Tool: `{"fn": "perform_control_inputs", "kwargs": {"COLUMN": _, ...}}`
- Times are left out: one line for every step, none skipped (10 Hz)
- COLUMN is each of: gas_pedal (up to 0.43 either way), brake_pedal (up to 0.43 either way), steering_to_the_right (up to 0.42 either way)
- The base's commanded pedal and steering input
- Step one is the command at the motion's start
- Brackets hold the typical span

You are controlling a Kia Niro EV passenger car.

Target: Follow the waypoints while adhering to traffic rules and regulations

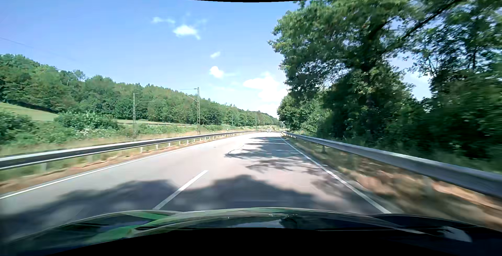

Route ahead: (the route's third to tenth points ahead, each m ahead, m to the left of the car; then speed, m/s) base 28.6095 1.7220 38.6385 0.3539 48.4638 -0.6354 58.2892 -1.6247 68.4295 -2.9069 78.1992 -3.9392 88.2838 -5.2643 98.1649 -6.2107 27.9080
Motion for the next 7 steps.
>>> {"fn": "perform_control_inputs", "kwargs": {"gas_pedal": 0.169, "brake_pedal": 0.000, "steering_to_the_right": 0.004}}
{"fn": "perform_control_inputs", "kwargs": {"gas_pedal": 0.169, "brake_pedal": 0.000, "steering_to_the_right": 0.004}}
{"fn": "perform_control_inputs", "kwargs": {"gas_pedal": 0.157, "brake_pedal": 0.000, "steering_to_the_right": 0.004}}
{"fn": "perform_control_inputs", "kwargs": {"gas_pedal": 0.157, "brake_pedal": 0.000, "steering_to_the_right": 0.004}}
{"fn": "perform_control_inputs", "kwargs": {"gas_pedal": 0.169, "brake_pedal": 0.000, "steering_to_the_right": 0.004}}
{"fn": "perform_control_inputs", "kwargs": {"gas_pedal": 0.177, "brake_pedal": 0.000, "steering_to_the_right": 0.004}}
{"fn": "perform_control_inputs", "kwargs": {"gas_pedal": 0.189, "brake_pedal": 0.000, "steering_to_the_right": 0.005}}
